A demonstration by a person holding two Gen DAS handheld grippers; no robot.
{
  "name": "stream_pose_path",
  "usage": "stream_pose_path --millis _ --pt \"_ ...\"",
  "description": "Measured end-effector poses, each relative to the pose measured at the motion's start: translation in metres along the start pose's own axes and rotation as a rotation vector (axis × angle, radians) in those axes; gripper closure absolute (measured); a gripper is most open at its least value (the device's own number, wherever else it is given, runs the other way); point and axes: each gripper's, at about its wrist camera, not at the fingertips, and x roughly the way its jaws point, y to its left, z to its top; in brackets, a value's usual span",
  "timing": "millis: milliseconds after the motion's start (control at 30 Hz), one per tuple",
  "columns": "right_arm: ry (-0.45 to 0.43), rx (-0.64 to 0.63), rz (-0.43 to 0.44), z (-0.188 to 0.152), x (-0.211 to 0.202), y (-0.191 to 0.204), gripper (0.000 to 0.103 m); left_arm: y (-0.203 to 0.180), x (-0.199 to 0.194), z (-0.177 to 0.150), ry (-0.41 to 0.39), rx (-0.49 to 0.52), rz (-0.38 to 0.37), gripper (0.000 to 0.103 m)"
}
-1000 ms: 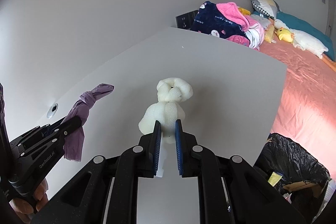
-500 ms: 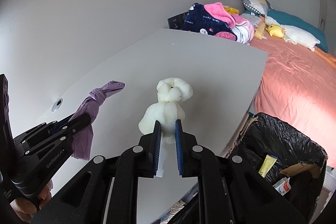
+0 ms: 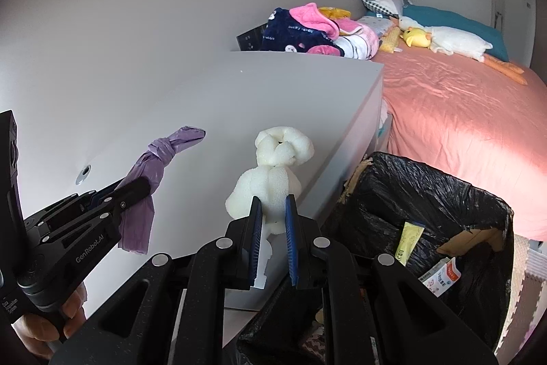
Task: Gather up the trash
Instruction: 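Carry the purple bag and white foam figure over the black trash bag, then open both grippers to drop purple bag and foam figure into the bag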
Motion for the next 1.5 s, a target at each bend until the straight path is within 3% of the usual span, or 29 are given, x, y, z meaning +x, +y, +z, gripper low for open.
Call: stream_pose_path --millis 900,1500 --pt "-0.081 0.213 -0.147 -0.035 -0.066 -0.111 0.088 -0.103 0.002 -0.015 0.048 0.179 -0.186 0.088" --pt "-0.104 0.298 -0.217 -0.045 -0.087 -0.152 0.088 -0.149 0.016 -0.03 0.11 0.27 -0.29 0.088"
